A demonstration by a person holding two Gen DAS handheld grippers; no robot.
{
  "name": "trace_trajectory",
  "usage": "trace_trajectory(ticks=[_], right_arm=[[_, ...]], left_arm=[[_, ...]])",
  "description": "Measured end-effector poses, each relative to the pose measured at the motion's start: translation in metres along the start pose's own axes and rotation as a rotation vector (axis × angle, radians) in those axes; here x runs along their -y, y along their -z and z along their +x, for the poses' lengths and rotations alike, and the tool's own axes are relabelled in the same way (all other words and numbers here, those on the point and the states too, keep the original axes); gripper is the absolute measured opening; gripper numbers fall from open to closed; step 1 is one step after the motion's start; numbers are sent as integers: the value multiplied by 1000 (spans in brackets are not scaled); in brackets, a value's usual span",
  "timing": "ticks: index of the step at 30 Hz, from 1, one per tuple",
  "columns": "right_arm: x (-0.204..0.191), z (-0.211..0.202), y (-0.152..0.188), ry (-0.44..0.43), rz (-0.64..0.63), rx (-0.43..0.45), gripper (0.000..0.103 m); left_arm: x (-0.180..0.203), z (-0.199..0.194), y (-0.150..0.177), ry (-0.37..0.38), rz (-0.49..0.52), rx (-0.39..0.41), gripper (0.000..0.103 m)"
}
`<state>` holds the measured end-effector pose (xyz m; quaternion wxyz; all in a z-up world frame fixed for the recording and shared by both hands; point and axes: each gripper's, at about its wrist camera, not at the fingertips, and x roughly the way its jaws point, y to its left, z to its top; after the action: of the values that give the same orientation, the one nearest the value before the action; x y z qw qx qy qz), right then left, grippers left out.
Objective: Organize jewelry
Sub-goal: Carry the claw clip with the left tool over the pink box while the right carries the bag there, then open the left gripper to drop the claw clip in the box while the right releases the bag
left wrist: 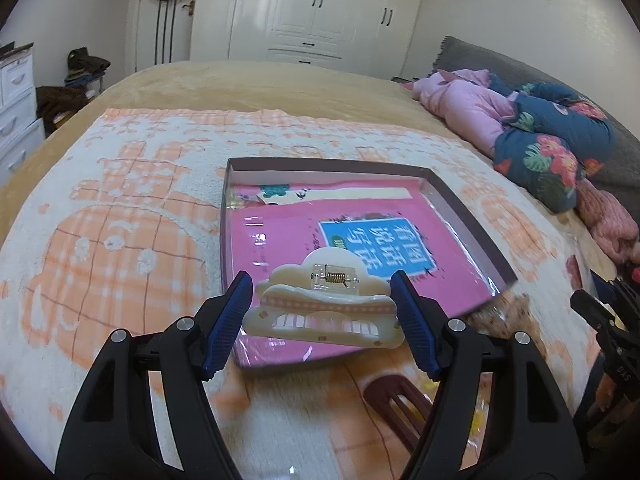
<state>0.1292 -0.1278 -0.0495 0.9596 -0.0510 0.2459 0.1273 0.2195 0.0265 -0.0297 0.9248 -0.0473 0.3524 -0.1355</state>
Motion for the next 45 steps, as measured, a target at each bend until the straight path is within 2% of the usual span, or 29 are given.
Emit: trace_trajectory(ticks=[6, 17, 25, 32, 36, 40, 45], right_arm=[[11, 30, -15, 13, 33, -28, 41], [12, 91, -36, 21, 17, -109, 41], [13, 130, -29, 24, 55, -217, 41], [17, 145, -23, 35, 78, -261, 42], [19, 147, -21, 40, 96, -266, 42], [21, 135, -23, 49, 126, -230, 66], [21, 104, -28, 68, 132, -128, 79]], left_arm=[[7, 12, -6, -26, 38, 5, 62], [1, 37, -6, -27, 16, -26, 62], [1, 52, 1, -6, 19, -61, 62], [4, 54, 1, 10, 21, -61, 62], [1, 52, -2, 12, 8, -42, 67], [-6, 48, -4, 17, -23, -31, 71], [-14, 31, -13, 16, -57, 17, 79]])
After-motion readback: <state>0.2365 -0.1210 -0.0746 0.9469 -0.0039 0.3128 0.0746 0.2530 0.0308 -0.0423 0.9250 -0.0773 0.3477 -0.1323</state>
